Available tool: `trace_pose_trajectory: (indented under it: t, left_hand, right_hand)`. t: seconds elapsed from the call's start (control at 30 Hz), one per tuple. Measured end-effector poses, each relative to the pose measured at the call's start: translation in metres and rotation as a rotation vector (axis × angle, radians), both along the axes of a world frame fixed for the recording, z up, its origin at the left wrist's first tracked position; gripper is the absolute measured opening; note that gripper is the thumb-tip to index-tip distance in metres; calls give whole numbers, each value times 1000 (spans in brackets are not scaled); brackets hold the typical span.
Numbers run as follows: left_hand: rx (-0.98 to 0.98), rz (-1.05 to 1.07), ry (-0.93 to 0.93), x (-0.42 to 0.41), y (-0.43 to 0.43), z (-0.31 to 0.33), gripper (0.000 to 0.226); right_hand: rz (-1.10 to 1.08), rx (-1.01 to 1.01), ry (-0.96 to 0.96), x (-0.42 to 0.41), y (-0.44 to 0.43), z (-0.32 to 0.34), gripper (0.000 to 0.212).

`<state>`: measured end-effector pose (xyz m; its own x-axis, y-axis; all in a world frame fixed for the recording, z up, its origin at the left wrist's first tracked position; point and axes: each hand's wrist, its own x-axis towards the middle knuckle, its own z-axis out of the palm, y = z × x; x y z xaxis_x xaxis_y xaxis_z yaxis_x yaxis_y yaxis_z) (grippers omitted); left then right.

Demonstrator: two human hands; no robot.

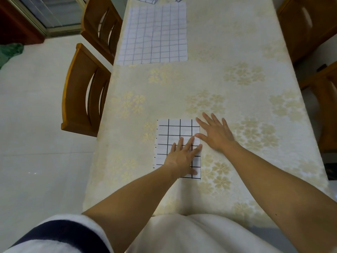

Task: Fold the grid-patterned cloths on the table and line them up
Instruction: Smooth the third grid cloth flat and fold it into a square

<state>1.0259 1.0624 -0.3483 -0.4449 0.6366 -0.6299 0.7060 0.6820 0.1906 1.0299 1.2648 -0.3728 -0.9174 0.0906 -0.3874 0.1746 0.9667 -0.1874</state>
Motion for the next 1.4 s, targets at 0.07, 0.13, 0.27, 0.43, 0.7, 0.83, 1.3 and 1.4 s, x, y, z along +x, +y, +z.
trace_pose_trajectory:
  t: [0.07, 0.13, 0.27, 0.43, 0.7, 0.83, 1.3, 1.4]
  left_hand:
    - [-16, -16, 13, 4, -2, -2, 102]
    - [-32, -39, 42, 8, -5, -5, 98]
    - [-28, -56, 67, 14, -11, -6, 96]
    - [241, 143, 24, 14, -17, 2, 79]
    - [184, 242, 155, -62, -9, 4, 87]
    - [63, 214, 71, -76, -4, -7, 104]
    - [-99, 353, 64, -96, -53, 7, 153]
    - [-165, 341, 113, -96, -55, 12, 154]
  right_hand:
    - [0, -8, -27, -5, 2, 3, 74]
    - [-9, -24, -43, -7, 3, 4, 75]
    - [-40, -39, -70, -9, -1, 3, 74]
    - [-66, 10, 50, -9, -13, 14, 78]
    - [16, -94, 145, -19, -75, 18, 69]
    - [7, -114, 69, -17, -79, 11, 81]
    - [56, -20, -14, 8, -19, 0, 89]
    - [52, -62, -31, 5, -20, 5, 92]
